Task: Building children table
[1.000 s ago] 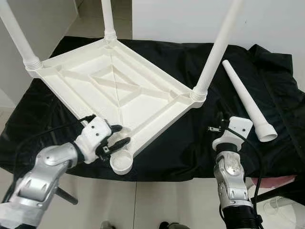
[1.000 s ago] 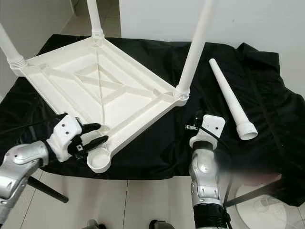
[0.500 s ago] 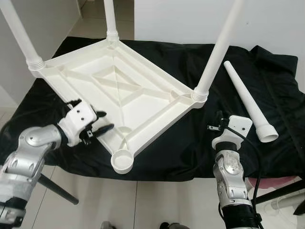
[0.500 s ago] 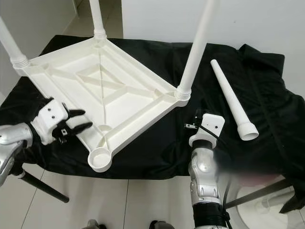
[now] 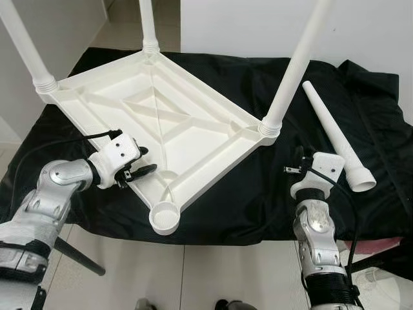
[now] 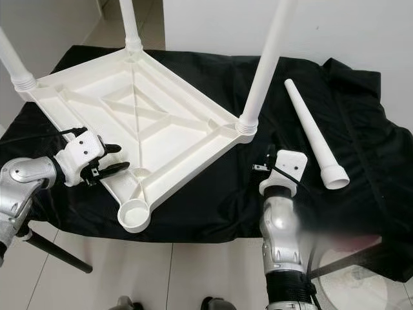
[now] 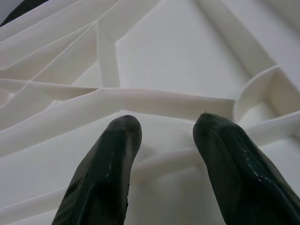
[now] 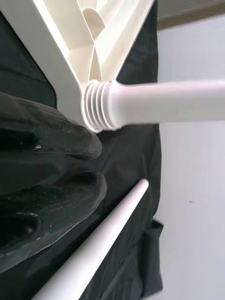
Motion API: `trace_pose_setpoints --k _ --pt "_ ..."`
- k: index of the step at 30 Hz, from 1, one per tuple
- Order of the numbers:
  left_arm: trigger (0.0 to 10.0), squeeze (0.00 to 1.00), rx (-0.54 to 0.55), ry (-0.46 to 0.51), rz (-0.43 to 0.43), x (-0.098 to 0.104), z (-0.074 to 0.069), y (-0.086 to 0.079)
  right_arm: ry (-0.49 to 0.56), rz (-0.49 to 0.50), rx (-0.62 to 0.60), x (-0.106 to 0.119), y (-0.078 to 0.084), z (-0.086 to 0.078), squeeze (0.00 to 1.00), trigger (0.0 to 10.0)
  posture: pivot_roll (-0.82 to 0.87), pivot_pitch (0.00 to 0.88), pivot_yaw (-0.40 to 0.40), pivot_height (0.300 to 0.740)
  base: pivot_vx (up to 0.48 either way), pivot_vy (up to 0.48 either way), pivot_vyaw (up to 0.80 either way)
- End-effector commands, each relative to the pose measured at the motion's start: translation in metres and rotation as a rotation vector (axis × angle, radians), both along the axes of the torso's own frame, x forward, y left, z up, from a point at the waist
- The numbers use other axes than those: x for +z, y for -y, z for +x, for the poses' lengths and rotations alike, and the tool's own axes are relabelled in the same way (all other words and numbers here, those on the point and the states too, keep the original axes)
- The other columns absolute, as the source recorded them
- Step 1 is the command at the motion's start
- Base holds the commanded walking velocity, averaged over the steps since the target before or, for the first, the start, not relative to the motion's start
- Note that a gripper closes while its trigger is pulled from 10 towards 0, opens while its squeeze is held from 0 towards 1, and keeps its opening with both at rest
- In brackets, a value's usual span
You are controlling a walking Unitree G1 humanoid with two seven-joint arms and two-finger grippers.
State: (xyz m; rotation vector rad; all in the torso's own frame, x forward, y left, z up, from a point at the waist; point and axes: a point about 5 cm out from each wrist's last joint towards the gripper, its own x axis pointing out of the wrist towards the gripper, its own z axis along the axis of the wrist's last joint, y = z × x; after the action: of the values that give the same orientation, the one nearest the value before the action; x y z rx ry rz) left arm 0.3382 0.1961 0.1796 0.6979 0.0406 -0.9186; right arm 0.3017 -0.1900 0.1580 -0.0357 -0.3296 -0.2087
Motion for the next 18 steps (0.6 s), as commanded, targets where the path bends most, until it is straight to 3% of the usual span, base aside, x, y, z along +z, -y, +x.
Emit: trace_pose_setpoints --k 1,8,18 --pt "10.0 0.00 -0.002 -0.006 0.020 -0.003 0.000 -0.003 -0.016 -0.003 -0.011 -0.002 0.006 -0.002 0.00 10.0 -0.01 0.149 -0.025 0.740 0.000 0.000 0.00" --pt "10.0 0.00 -0.090 -0.039 0.106 -0.016 -0.005 0.002 -0.020 -0.004 -0.002 -0.004 0.003 -0.003 0.00 10.0 0.00 0.143 -0.019 0.740 0.000 0.000 0.00" --pt "10.0 0.00 -0.151 -0.026 0.165 -0.032 -0.008 0.011 -0.005 -0.005 0.000 -0.001 0.004 0.003 0.00 10.0 0.00 0.125 -0.017 0.740 0.000 0.000 0.00"
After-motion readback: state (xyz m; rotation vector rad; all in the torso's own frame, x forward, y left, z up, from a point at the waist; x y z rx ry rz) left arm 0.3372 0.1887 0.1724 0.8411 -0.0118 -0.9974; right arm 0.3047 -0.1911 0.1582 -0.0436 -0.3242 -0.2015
